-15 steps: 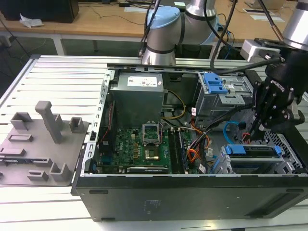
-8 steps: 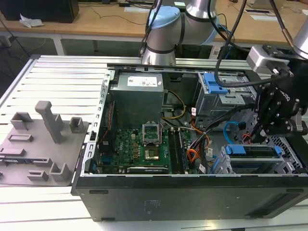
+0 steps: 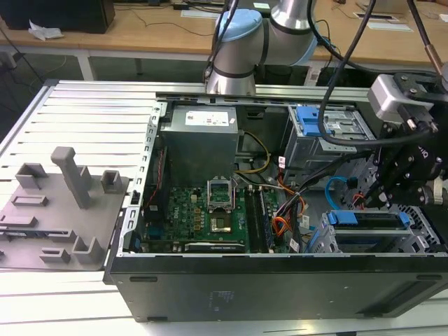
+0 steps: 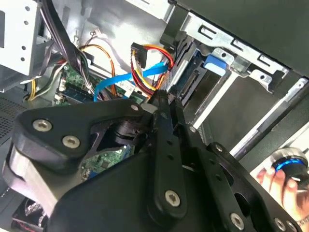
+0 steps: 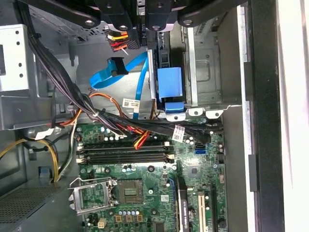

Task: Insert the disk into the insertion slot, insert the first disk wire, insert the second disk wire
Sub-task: 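Insert the first disk wire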

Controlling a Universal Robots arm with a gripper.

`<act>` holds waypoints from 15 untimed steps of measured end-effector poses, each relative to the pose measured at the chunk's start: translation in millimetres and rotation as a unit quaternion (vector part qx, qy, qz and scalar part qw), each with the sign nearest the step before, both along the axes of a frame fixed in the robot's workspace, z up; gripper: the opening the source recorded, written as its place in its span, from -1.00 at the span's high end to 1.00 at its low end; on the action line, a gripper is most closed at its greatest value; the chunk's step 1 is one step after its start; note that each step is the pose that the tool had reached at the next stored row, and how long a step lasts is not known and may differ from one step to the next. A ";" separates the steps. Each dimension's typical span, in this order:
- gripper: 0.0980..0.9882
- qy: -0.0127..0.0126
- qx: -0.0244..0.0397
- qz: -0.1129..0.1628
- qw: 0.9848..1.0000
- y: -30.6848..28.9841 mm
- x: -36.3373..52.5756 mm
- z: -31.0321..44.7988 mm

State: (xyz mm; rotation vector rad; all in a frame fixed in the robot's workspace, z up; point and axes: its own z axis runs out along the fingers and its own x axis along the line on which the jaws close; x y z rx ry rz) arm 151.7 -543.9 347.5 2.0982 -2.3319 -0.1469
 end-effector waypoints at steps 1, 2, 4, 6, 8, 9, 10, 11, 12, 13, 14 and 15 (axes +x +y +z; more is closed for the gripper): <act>0.85 0.000 0.000 0.000 1.000 0.0 0.0 0.0; 0.85 0.000 0.000 0.000 1.000 0.0 0.0 0.1; 0.85 0.000 -0.003 0.000 1.000 -0.1 0.0 0.1; 0.85 0.000 -0.011 0.000 1.000 -0.1 -0.1 0.1; 0.85 0.000 -0.016 0.002 1.000 -1.3 0.0 1.2; 0.85 0.000 -0.017 0.003 1.000 -1.5 0.0 1.8; 0.85 0.000 -0.018 0.003 1.000 -1.9 0.0 2.7; 0.85 0.000 -0.020 0.004 1.000 -2.3 0.1 3.3; 0.85 0.000 -0.021 0.004 1.000 -2.6 0.5 3.4; 0.85 0.001 -0.021 0.004 1.000 -3.5 1.8 3.4; 0.85 0.002 -0.021 0.004 1.000 -4.7 6.2 2.7; 0.85 0.004 -0.021 0.005 1.000 -6.4 10.6 2.2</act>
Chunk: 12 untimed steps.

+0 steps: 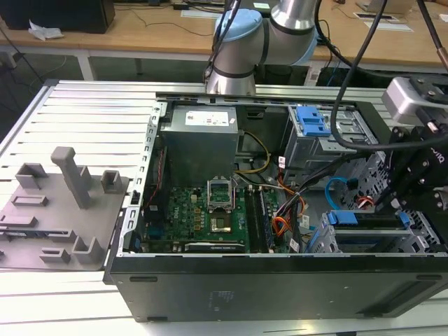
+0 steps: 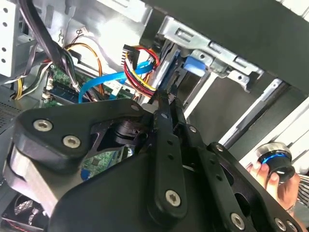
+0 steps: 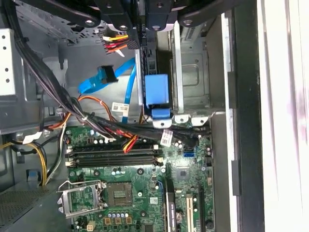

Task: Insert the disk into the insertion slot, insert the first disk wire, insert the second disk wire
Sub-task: 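Insert the first disk wire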

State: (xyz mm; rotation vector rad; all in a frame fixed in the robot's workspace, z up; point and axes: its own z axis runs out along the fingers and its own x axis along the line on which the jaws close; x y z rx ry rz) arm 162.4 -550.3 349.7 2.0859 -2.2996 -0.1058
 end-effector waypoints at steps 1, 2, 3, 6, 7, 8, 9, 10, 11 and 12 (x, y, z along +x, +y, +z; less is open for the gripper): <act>0.85 0.001 0.001 0.000 1.000 -1.3 2.1 -0.8; 0.85 0.002 0.002 0.000 1.000 -1.4 2.6 -2.2; 0.85 0.002 0.002 0.000 1.000 -1.4 2.8 -3.2; 0.85 0.004 0.008 0.001 1.000 -1.4 5.4 -5.7; 0.85 0.004 0.008 0.001 1.000 -1.4 5.9 -5.7; 0.85 0.004 0.008 0.001 1.000 -1.5 6.1 -5.8; 0.85 0.004 0.008 0.001 1.000 -1.8 6.1 -5.8; 0.85 0.004 0.008 0.002 1.000 -1.9 6.3 -5.8; 0.85 0.004 0.008 0.002 1.000 -2.1 6.3 -5.3; 0.85 0.004 0.008 0.003 1.000 -2.2 6.2 -4.9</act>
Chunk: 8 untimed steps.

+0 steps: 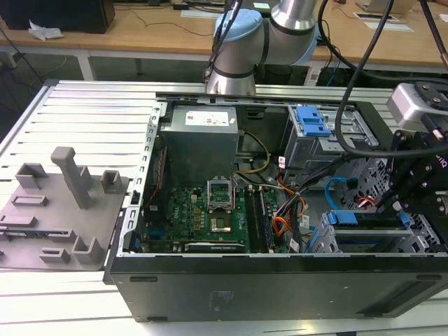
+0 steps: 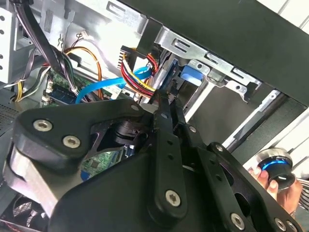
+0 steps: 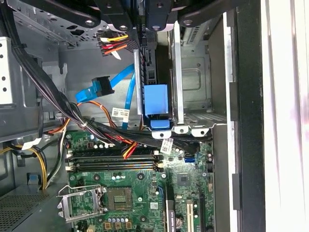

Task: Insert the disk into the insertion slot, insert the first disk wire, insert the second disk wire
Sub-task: 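Insert the first disk wire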

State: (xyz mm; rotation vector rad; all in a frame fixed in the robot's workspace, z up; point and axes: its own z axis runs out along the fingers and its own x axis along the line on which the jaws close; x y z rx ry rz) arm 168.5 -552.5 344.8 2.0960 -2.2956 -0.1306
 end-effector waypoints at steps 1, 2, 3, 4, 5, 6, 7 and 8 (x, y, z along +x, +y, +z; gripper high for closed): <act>0.85 0.000 0.000 0.000 1.000 -0.2 -0.1 0.0; 0.85 0.000 0.000 0.001 1.000 -0.4 -0.3 0.1; 0.85 0.000 0.000 0.003 1.000 -1.0 -0.5 0.0; 0.85 0.000 0.000 0.005 1.000 -1.3 -0.5 -0.4; 0.85 0.000 0.000 0.005 1.000 -1.5 -0.5 -0.6; 0.85 0.000 0.000 0.008 1.000 -2.1 -0.5 -1.2; 0.85 0.000 0.000 0.010 1.000 -2.5 -0.5 -1.5; 0.85 0.000 0.001 0.011 1.000 -2.7 -0.5 -1.8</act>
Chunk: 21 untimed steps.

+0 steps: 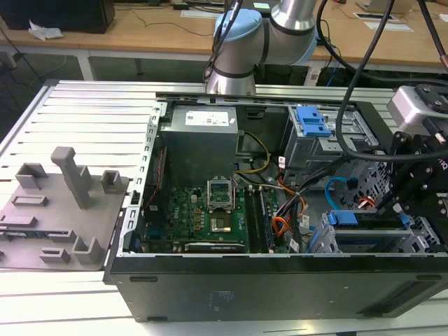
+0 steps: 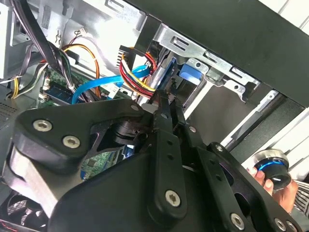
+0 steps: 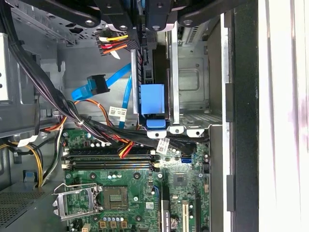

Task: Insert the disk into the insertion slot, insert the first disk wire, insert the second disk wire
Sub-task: 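Insert the first disk wire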

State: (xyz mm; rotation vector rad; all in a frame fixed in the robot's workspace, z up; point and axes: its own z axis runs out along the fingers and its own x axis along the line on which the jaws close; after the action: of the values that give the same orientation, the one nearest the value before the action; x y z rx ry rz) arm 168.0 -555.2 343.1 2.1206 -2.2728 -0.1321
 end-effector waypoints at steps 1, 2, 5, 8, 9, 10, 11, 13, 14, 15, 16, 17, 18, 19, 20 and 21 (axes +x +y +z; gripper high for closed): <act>0.85 0.000 0.001 0.001 1.000 -0.1 0.0 -0.2; 0.85 0.000 0.004 0.001 1.000 -0.1 0.2 -0.5; 0.85 0.000 0.007 0.001 1.000 -0.1 2.3 -0.4; 0.85 0.000 0.012 0.001 1.000 -1.9 2.6 -1.7; 0.85 0.001 0.013 0.001 1.000 -2.6 2.6 -2.7; 0.85 0.001 0.013 0.001 1.000 -3.2 2.6 -3.4; 0.85 0.001 0.013 0.001 1.000 -3.4 2.6 -3.9; 0.85 0.001 0.013 0.001 1.000 -3.6 2.6 -4.1; 0.85 0.001 0.013 0.001 1.000 -3.6 2.9 -4.3; 0.85 0.001 0.013 0.001 1.000 -3.5 3.4 -4.5; 0.85 0.001 0.013 0.001 1.000 -3.6 3.5 -4.5; 0.85 0.001 0.013 0.001 1.000 -3.6 3.6 -4.5; 0.85 0.001 0.013 0.001 1.000 -3.6 3.7 -4.5; 0.82 0.001 0.013 0.001 1.000 -3.5 3.8 -4.6; 0.82 0.001 0.013 0.001 1.000 -3.5 3.9 -4.5; 0.68 0.001 0.013 0.001 1.000 -3.6 3.9 -4.5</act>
State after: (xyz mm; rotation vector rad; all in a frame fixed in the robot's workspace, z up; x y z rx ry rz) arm 171.9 -558.7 338.5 2.1328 -2.2807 -0.1655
